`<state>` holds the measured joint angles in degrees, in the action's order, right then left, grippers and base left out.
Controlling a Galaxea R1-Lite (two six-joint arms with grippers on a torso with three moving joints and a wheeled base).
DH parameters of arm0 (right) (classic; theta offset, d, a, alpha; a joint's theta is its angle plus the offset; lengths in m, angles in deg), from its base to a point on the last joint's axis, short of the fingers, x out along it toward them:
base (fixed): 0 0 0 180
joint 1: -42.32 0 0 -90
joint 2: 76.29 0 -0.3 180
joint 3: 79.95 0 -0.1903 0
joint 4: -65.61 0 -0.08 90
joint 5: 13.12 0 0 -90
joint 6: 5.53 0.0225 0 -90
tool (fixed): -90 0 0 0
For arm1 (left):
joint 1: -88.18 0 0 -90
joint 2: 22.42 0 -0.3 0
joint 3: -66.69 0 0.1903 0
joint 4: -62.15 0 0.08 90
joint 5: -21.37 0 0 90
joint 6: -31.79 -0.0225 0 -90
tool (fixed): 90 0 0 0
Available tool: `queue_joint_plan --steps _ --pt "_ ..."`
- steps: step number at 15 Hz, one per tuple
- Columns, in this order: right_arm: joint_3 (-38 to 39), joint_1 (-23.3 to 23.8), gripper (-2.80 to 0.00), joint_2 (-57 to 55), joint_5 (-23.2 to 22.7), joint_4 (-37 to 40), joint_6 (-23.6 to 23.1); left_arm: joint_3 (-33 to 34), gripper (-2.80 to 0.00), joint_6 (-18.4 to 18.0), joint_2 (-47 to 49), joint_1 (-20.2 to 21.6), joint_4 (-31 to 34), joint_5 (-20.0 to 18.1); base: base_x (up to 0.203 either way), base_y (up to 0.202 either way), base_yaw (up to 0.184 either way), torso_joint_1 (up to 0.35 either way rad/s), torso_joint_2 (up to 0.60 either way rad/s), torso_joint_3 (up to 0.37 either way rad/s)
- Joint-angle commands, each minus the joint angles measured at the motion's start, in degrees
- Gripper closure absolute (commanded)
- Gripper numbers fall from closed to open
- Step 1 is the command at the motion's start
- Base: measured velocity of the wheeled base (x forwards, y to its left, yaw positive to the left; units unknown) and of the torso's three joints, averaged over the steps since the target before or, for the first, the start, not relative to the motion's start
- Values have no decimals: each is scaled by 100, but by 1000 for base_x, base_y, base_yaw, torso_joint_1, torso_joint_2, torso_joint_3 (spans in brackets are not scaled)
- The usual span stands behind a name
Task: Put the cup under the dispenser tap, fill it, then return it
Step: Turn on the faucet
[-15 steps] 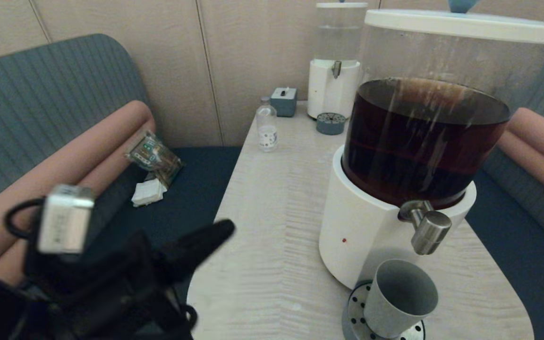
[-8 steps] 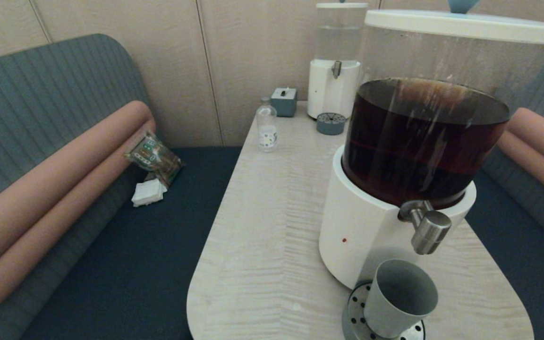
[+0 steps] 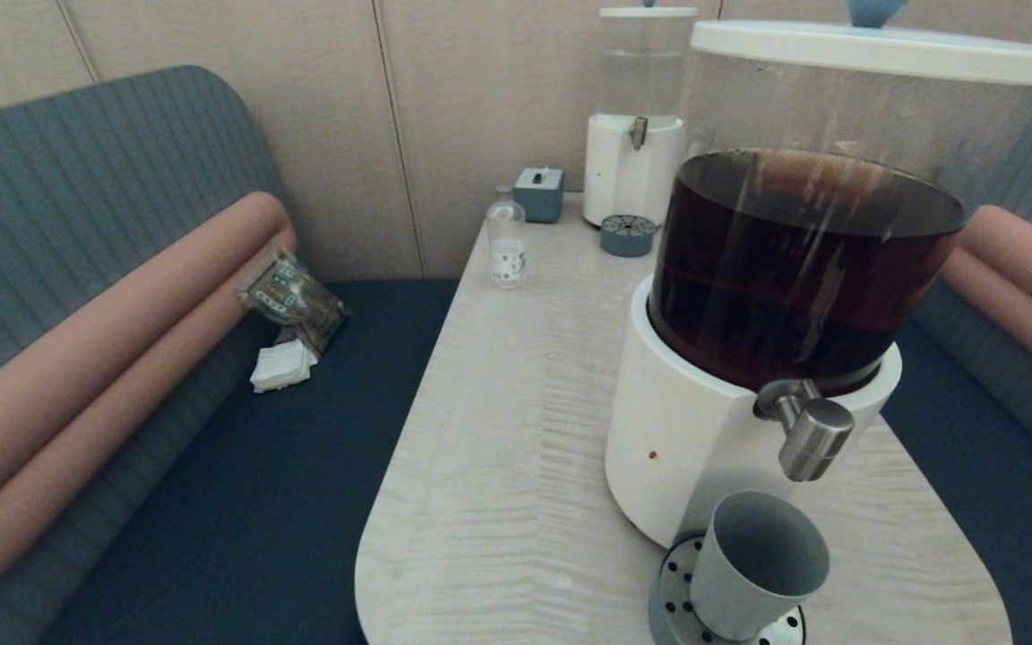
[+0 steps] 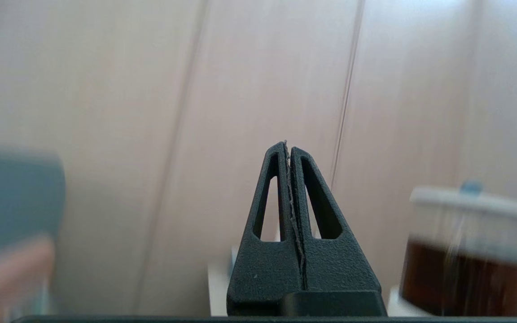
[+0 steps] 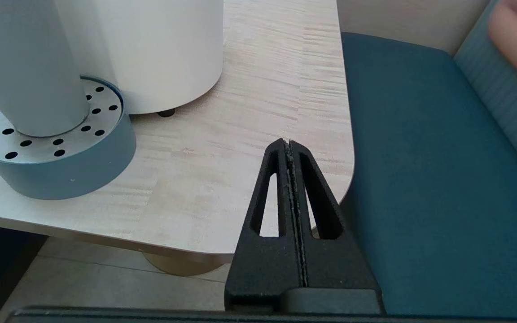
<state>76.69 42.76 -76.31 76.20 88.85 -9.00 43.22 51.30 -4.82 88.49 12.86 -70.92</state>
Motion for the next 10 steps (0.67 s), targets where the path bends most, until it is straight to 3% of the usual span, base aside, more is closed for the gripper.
queue_joint_plan --steps 1,3,4,8,9,10 --pt "53 0 0 11 -2 -4 -4 10 0 -61 -548 71 -256 -4 0 0 0 0 0 0" --pt "53 0 0 11 -2 -4 -4 10 0 -585 -555 82 298 -49 0 0 0 0 0 0" --pt "53 0 0 11 -2 -4 -4 11 0 -626 -613 80 605 -120 0 0 0 0 0 0" --pt "53 0 0 11 -2 -4 -4 -31 0 -947 -1453 57 3443 -262 0 0 0 0 0 0" --pt "53 0 0 11 -2 -4 -4 -28 0 -1208 -1677 53 4227 -276 0 0 0 0 0 0" --pt "53 0 0 11 -2 -4 -4 -8 0 -1729 -1732 50 4641 -263 0 0 0 0 0 0"
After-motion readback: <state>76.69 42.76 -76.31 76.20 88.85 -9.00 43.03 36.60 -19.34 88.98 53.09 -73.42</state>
